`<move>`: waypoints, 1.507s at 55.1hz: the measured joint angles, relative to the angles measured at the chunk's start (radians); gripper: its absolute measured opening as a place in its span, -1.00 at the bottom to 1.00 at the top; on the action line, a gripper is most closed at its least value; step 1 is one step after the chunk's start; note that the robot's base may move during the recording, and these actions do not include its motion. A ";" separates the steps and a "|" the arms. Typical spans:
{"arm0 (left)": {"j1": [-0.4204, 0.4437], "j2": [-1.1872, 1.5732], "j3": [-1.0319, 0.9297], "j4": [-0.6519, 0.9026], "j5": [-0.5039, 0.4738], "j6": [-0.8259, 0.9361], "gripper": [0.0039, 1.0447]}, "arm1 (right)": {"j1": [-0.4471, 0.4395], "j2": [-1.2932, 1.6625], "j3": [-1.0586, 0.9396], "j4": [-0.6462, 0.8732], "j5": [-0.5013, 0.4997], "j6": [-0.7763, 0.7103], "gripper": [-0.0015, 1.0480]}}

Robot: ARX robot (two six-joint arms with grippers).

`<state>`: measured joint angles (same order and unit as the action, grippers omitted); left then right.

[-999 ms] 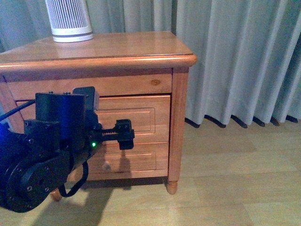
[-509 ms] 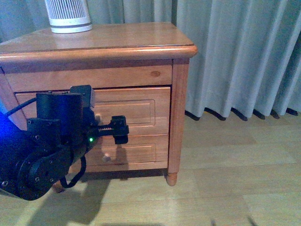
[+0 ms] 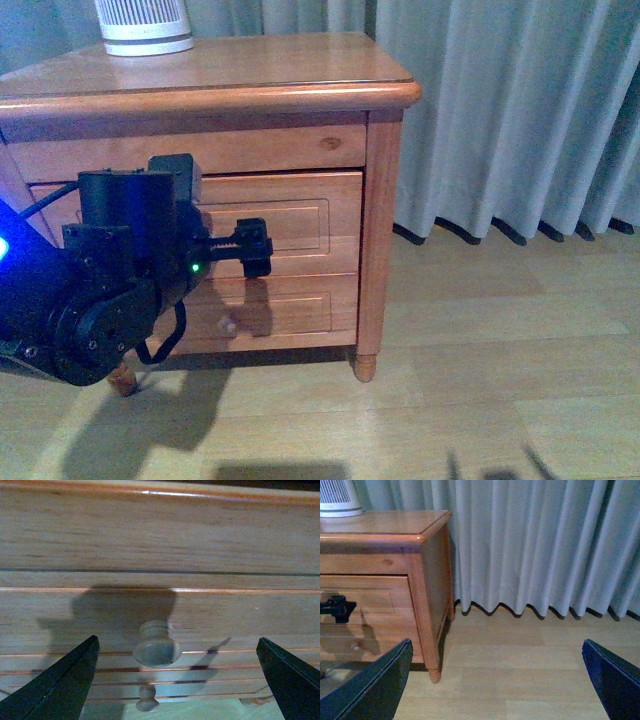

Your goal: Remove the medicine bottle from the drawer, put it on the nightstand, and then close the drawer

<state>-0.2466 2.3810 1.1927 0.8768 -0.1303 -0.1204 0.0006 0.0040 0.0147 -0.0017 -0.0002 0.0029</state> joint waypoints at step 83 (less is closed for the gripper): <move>-0.020 -0.122 -0.377 0.224 0.022 -0.015 -0.53 | 0.000 0.000 0.000 0.000 0.000 0.000 0.99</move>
<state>-0.2668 2.2585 0.8158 1.1007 -0.1081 -0.1352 0.0006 0.0040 0.0147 -0.0017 -0.0002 0.0029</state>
